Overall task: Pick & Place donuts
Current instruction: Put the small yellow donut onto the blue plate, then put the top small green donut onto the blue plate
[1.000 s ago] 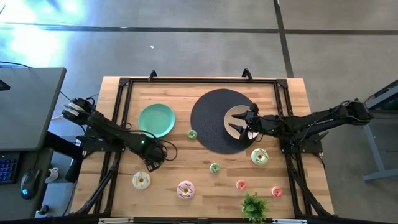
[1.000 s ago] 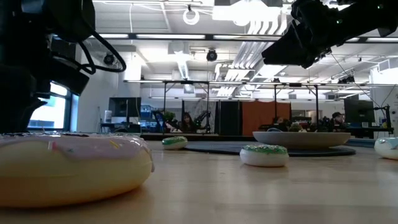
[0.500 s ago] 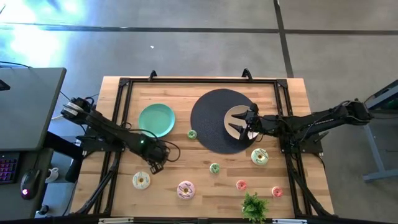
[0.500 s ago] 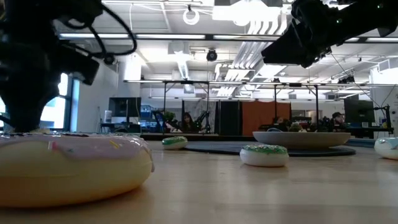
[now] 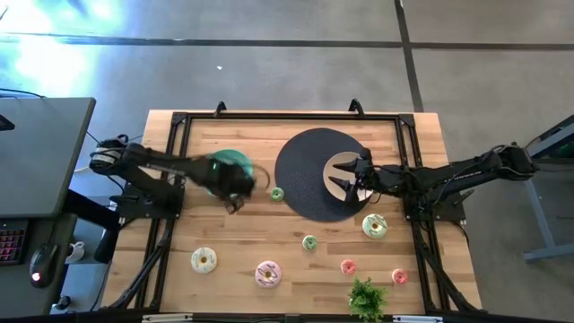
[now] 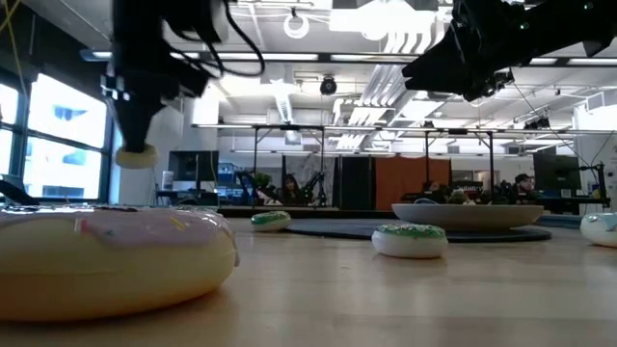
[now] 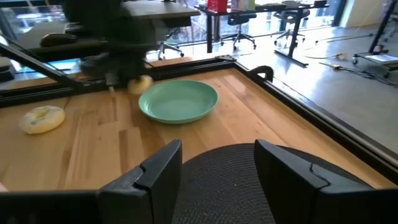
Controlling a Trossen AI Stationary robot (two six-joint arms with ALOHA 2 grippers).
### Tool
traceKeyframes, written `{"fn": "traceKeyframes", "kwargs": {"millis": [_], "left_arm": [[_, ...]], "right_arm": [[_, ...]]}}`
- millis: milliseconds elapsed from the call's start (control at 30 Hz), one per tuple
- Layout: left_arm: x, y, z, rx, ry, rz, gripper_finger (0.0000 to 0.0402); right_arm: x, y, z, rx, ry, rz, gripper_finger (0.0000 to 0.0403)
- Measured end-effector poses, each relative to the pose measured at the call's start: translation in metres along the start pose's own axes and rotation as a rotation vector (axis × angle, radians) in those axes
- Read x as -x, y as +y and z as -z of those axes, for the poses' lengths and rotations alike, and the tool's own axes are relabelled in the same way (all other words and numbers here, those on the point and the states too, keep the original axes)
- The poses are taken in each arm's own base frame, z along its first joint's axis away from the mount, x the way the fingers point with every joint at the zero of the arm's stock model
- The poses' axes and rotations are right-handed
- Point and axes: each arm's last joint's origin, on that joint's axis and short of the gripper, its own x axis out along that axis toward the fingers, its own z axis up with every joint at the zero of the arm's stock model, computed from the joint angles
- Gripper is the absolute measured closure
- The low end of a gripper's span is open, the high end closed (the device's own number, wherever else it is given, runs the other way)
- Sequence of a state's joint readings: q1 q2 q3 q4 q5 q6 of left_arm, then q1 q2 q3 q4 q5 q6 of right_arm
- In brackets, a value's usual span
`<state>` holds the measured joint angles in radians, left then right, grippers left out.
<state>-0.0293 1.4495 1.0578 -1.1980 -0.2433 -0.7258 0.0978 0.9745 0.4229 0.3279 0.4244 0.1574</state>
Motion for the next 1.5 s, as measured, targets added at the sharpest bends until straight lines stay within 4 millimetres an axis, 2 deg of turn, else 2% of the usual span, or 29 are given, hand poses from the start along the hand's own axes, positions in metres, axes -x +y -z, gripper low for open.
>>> {"fn": "traceKeyframes", "kwargs": {"millis": [133,300,500,700,867,1067,1133,1233,1300,1400,1500], "left_arm": [[-0.019,0.026,-0.023,0.000,0.027,0.047,0.0391],[-0.044,0.054,-0.039,0.025,-0.005,0.074,0.0361],[-0.063,0.079,-0.040,0.124,0.040,0.054,0.0332],[-0.083,0.084,-0.034,0.165,0.037,0.099,0.0304],[-0.080,0.085,-0.034,0.158,0.035,0.045,0.0284],[-0.055,0.090,-0.047,0.153,0.018,-0.024,0.0279],[-0.044,0.089,-0.055,0.165,-0.002,0.030,0.0279],[-0.030,0.081,-0.068,0.214,-0.061,0.225,0.0279],[-0.023,0.065,-0.078,0.178,-0.165,0.375,0.0279],[-0.008,0.033,-0.088,0.035,-0.358,0.569,0.0279],[-0.002,0.001,-0.086,-0.120,-0.478,0.586,0.0279]], "right_arm": [[0.000,0.001,0.000,0.000,0.003,-0.016,0.0206],[0.000,0.000,0.001,0.002,0.007,-0.015,0.0206],[0.000,0.000,0.001,0.008,0.008,-0.015,0.0206],[0.000,0.000,0.001,0.010,0.008,-0.015,0.0206],[0.000,0.000,0.001,0.009,0.008,-0.015,0.0206],[0.000,0.000,0.001,0.008,0.008,-0.016,0.0206],[0.000,0.000,0.001,0.008,0.008,-0.016,0.0206],[0.000,0.001,0.001,0.007,0.008,-0.016,0.0206],[0.000,0.001,0.001,0.007,0.009,-0.025,0.0206],[0.000,0.001,0.001,0.006,0.013,-0.050,0.0206],[0.000,0.002,0.001,0.007,0.015,-0.067,0.0206]]}}
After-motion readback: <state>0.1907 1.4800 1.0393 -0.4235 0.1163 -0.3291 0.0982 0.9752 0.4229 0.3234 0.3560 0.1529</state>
